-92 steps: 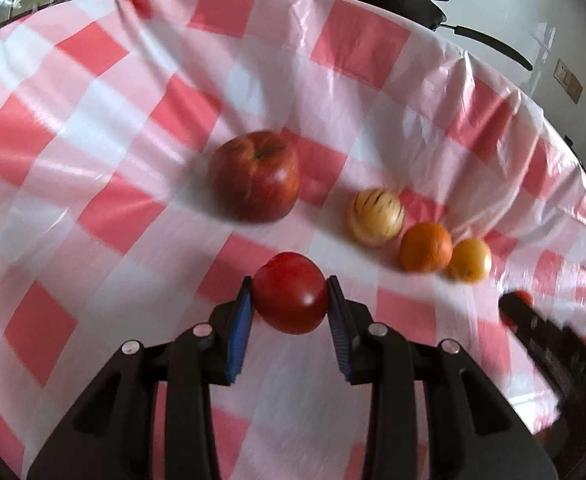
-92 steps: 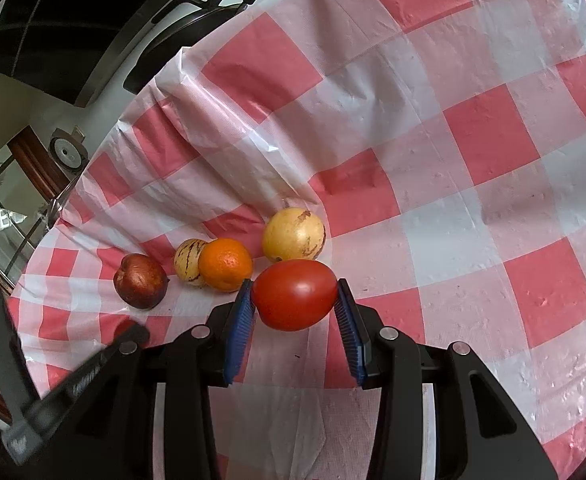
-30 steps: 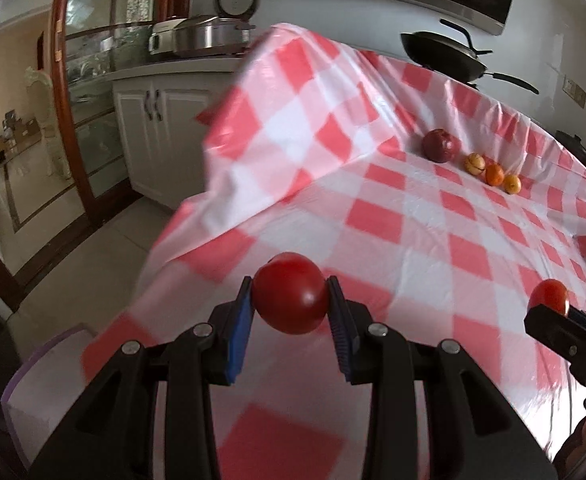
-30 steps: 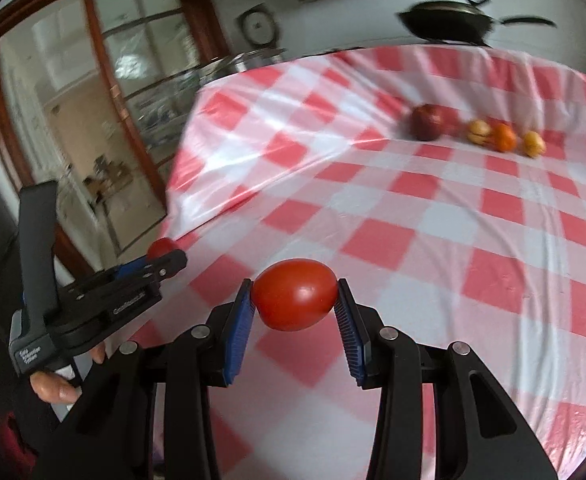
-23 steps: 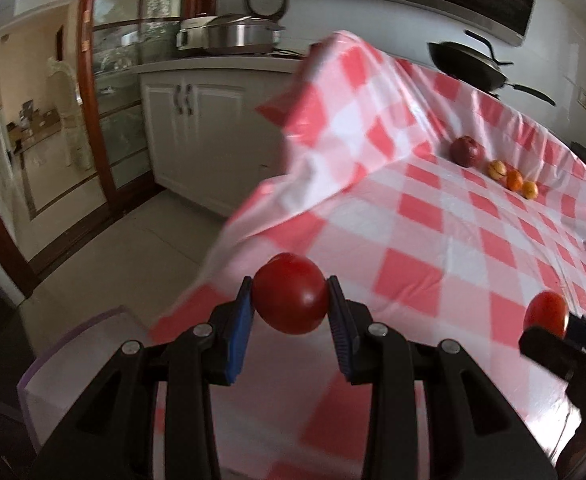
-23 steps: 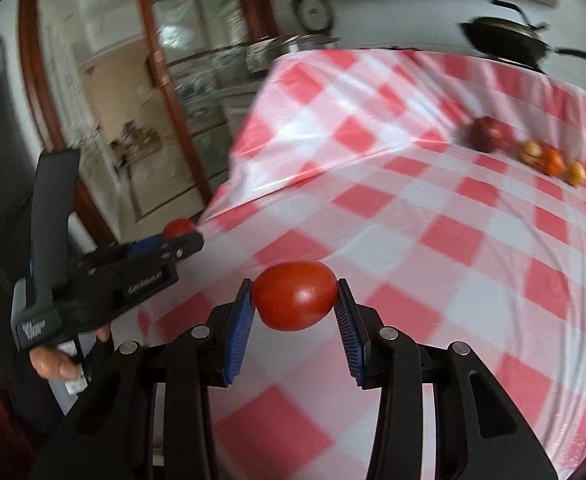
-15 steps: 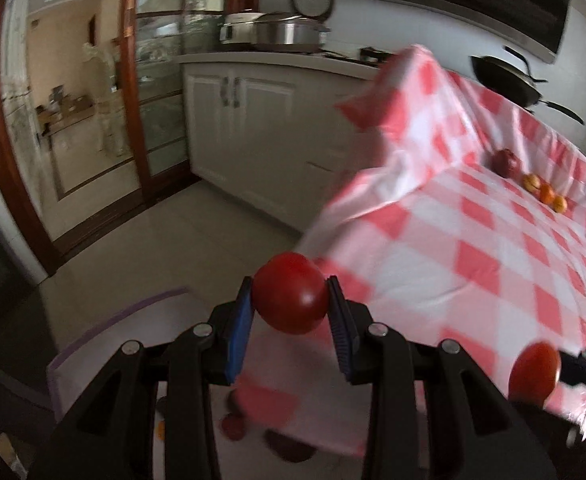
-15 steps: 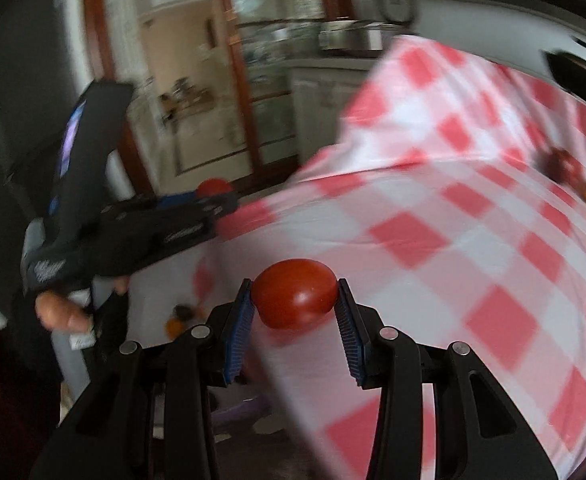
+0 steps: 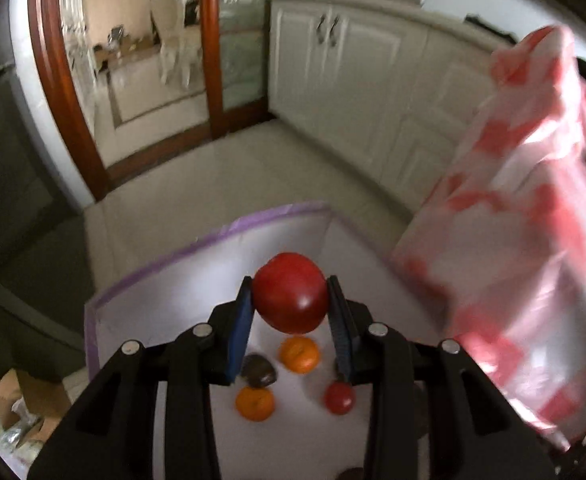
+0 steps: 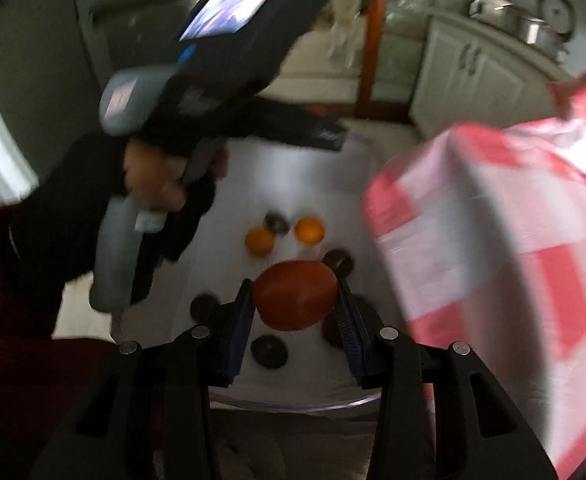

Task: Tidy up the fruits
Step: 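Open both tools to drop the tomatoes into the bin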

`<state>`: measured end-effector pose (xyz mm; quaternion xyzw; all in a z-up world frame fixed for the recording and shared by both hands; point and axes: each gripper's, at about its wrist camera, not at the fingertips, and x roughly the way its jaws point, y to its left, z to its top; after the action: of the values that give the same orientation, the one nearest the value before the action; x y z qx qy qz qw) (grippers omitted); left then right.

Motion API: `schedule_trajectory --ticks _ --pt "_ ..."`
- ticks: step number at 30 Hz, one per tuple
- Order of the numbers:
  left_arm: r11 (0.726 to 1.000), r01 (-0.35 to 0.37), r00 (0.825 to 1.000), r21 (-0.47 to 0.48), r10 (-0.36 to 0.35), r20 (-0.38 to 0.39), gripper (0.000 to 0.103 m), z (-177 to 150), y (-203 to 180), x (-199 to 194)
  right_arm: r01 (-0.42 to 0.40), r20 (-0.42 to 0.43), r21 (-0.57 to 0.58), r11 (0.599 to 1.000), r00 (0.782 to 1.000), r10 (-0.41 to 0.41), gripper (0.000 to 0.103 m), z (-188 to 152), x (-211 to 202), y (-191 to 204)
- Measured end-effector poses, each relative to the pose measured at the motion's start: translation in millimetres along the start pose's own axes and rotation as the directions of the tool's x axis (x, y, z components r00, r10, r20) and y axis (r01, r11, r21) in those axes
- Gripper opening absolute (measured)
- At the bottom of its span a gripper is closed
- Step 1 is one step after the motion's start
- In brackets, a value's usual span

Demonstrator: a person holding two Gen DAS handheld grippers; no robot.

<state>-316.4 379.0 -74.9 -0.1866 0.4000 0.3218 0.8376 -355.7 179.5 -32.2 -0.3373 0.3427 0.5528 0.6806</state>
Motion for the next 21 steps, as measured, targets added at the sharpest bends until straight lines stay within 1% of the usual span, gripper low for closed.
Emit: schedule_trajectory --ticks 3,6,10,14,19,21 --pt "0.999 -0.038 0.996 0.009 0.038 -0.085 0.036 -9 9 27 -0.017 -0.076 -0.037 0.999 0.997 0.014 0.041 -2 28 11" --pt "0.998 -0.061 0.989 0.018 0.063 -0.133 0.036 -15 14 44 -0.018 -0.132 -0.062 0.998 0.991 0.01 0.041 0 51 18" --pt "0.997 -0.081 0.978 0.012 0.081 -0.191 0.036 -24 21 65 -0.007 -0.178 -0.07 0.997 0.984 -0.005 0.041 0 68 13" --pt "0.997 -0.077 0.973 0.003 0.076 -0.219 0.037 -31 25 76 0.0 -0.207 -0.058 0.998 0.978 -0.012 0.041 -3 78 8" --pt "0.996 -0.084 0.967 -0.005 0.08 -0.242 0.037 -39 26 83 0.003 -0.213 -0.059 0.998 0.977 -0.015 0.042 -5 79 4" --pt "0.996 -0.088 0.967 -0.009 0.083 -0.241 0.042 -39 27 84 0.009 -0.207 -0.056 0.998 0.978 -0.02 0.043 -5 77 4"
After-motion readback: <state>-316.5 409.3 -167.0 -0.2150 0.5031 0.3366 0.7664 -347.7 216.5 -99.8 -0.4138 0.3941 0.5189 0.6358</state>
